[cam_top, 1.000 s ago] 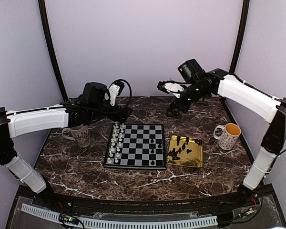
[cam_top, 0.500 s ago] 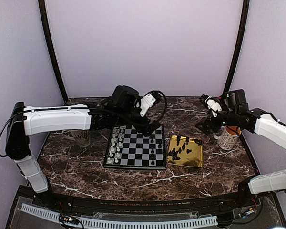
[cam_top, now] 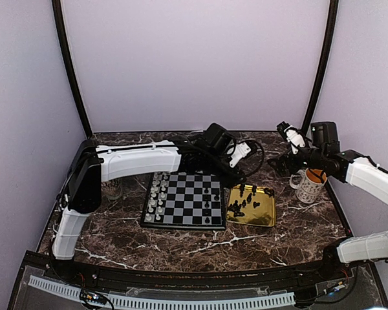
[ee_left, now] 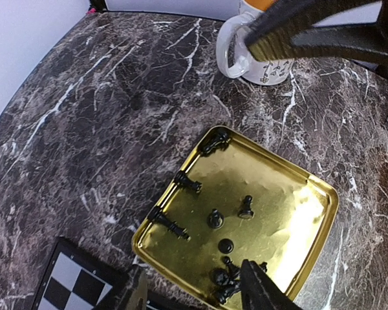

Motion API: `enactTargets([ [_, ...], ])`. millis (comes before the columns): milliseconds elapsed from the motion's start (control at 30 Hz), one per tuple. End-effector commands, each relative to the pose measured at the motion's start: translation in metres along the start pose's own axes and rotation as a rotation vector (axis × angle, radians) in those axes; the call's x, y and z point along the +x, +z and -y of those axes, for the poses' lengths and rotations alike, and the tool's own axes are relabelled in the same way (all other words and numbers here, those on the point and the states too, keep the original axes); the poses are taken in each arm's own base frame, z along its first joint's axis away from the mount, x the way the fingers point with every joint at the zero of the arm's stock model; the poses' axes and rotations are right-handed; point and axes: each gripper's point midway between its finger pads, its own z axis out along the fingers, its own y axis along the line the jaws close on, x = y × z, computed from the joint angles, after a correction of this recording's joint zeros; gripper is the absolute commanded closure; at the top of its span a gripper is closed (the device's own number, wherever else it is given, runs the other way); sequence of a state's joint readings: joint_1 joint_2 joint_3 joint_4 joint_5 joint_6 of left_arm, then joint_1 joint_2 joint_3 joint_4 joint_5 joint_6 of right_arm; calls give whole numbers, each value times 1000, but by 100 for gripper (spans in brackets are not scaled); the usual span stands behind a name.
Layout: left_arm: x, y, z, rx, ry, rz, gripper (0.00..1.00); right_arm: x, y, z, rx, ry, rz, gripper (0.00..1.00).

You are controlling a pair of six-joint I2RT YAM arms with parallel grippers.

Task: Set up the chess pieces on the board
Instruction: Pick up the rook from the storage box.

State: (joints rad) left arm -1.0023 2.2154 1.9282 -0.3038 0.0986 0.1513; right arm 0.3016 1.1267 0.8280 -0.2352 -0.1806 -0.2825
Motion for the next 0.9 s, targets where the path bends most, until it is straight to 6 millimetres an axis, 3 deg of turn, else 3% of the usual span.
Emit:
enactTargets([
  [0,13,11,25,77,29,-102,51,-6,-11,51,289,-2,32,0],
  [67,17,19,28,81,41,-130,54,2,-12,72,411,5,-18,0],
  [233,38,40,33,103,45,-203,63,8,-15,88,503,-18,-61,0],
  [333,49,48,32,98,45,-236,67,8,-16,86,499,-32,-56,0],
  [467,62,52,32,94,42,-274,65,14,-11,82,476,-37,-64,0],
  [867,80,60,29,73,44,-324,70,28,4,72,410,-50,-110,0],
])
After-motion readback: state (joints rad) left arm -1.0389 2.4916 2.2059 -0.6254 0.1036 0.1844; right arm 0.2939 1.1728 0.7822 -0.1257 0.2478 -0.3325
